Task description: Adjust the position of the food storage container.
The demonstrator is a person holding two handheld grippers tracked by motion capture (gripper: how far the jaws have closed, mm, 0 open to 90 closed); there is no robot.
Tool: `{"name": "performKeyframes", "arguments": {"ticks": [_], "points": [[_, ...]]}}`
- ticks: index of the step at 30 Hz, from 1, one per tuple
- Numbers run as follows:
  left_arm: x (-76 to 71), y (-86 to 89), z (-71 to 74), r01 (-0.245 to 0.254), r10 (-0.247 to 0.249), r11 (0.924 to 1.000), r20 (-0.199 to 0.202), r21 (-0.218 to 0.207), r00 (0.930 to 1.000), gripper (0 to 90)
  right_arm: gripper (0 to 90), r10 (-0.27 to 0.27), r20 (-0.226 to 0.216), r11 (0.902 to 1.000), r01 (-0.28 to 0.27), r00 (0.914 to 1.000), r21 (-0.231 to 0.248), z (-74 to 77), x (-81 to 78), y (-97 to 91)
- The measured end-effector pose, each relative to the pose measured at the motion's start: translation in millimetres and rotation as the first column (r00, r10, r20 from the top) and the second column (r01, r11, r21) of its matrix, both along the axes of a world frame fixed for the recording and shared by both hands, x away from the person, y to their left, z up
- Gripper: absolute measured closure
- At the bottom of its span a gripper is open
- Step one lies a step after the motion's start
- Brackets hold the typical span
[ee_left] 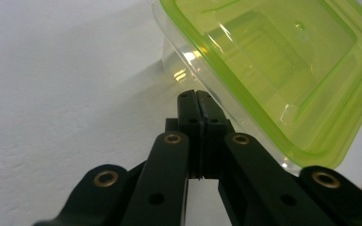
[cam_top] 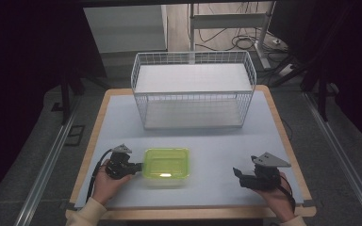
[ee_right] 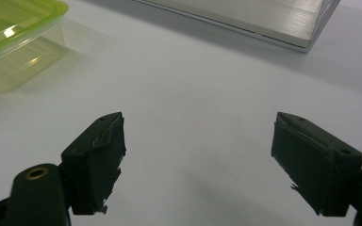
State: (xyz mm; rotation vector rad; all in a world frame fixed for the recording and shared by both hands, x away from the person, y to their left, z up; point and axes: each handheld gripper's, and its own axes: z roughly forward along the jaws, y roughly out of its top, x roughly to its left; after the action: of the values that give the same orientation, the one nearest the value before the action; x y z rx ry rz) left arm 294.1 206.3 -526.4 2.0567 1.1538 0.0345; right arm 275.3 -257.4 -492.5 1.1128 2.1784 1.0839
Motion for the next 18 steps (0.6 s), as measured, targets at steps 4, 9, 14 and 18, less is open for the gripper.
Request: {"name": "performKeyframes", "arguments": {"ticks": [4, 9, 14, 18], "points": [[-0.6, -6.9, -0.3, 0.015, -0.015, 0.9999, -0.003, 0.0, 0.9999, 90.0, 18.5, 0.001, 0.0, 1.0, -0.001, 1.0, -0.002, -0.1, -0.2, 0.2], [-0.5, -18.9, 0.2, 0.03, -0.03, 0.9996, -0.003, -0.002, 0.9996, 90.0, 18.5, 0.001, -0.001, 1.0, -0.001, 1.0, -0.002, -0.3, -0.2, 0.6], [1.3, -34.9, 0.0, 0.05, -0.05, 0.9987, -0.005, 0.005, 0.9987, 90.0, 18.5, 0.002, -0.003, 1.0, -0.002, 1.0, -0.004, -0.8, -0.2, 1.1], [3.5, -46.7, 0.1, 0.068, -0.068, 0.9977, -0.005, 0.008, 0.9977, 90.0, 18.5, 0.002, -0.003, 1.0, -0.002, 1.0, -0.003, -0.6, -0.5, 1.2]]}}
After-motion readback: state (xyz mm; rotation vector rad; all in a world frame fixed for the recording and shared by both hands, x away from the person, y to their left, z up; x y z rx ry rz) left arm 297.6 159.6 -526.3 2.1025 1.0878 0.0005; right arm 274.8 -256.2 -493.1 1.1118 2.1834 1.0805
